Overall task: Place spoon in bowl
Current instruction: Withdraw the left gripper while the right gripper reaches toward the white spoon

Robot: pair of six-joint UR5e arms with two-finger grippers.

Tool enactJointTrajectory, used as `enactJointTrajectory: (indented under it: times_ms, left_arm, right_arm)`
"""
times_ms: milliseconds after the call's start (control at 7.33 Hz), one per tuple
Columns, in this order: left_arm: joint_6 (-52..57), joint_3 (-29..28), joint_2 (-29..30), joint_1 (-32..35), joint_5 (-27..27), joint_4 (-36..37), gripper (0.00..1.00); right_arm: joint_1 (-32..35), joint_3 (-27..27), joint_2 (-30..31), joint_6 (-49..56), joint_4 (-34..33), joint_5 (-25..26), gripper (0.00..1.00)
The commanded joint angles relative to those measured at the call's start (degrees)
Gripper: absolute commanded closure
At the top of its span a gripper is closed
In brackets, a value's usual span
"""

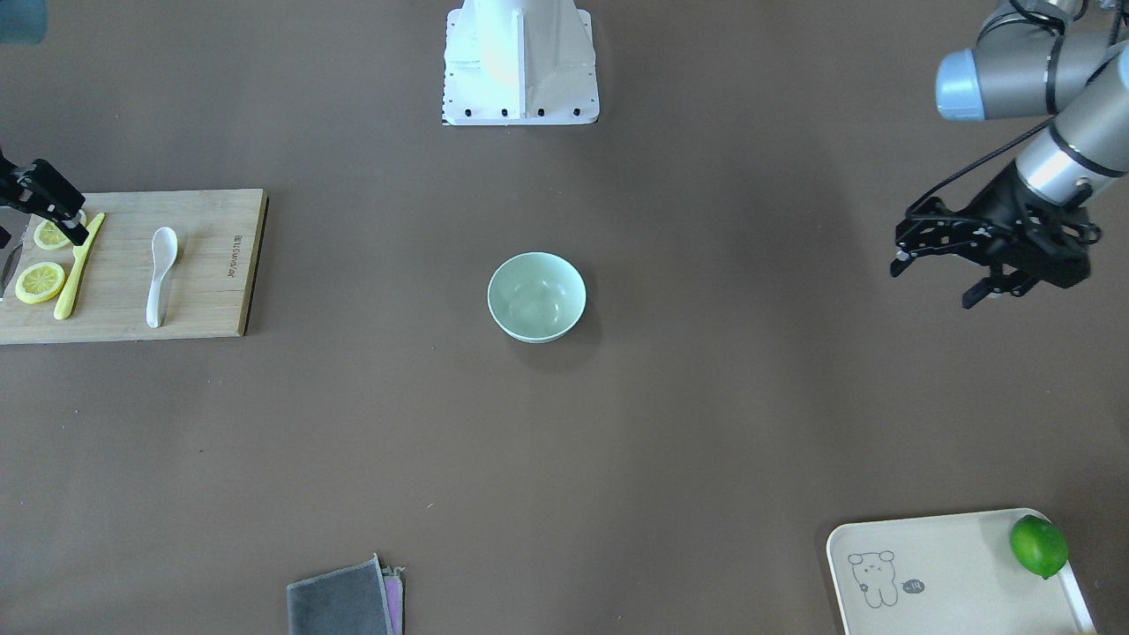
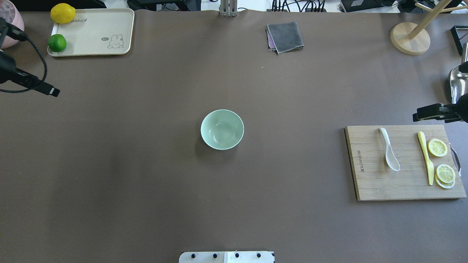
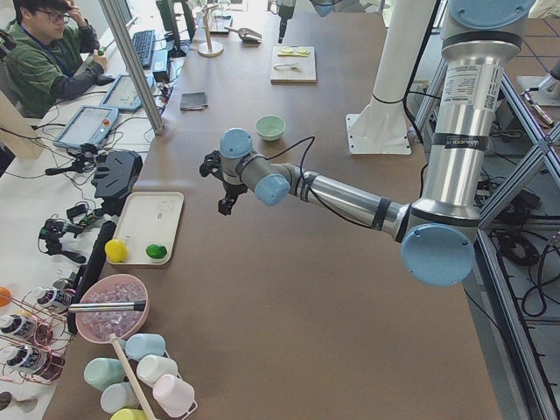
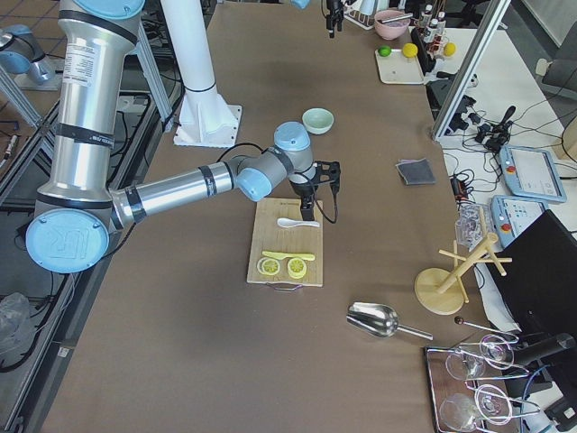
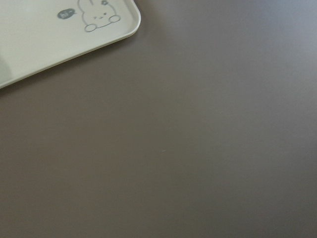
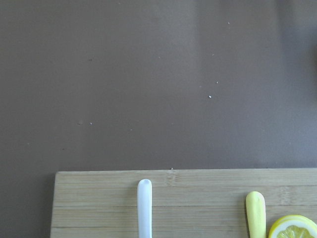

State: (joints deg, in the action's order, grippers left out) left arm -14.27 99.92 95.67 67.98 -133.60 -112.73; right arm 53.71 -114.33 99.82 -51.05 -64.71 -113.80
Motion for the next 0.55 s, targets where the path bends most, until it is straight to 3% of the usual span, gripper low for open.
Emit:
enactJointTrajectory:
  times_ms: [0,273,409]
  left_arm:
    - [1.4,-0.6,-0.4,0.7,-0.3,-0.1,0.01]
    - [1.2,-0.6,-0.3,0.7,-0.3,-0.1,0.01]
    - [0.9,-0.6,-0.3,0.6,-0.3,-0.1,0.01]
  right_arm:
    - [-6.2,3.8,-0.7,-3.4,4.2,6.1,0.01]
    - [-8.2,12.3,-1.0,-6.5,18.3,6.4,0.06]
    - [-8.4,12.6,-1.0,-7.4,19.3,6.5,0.14]
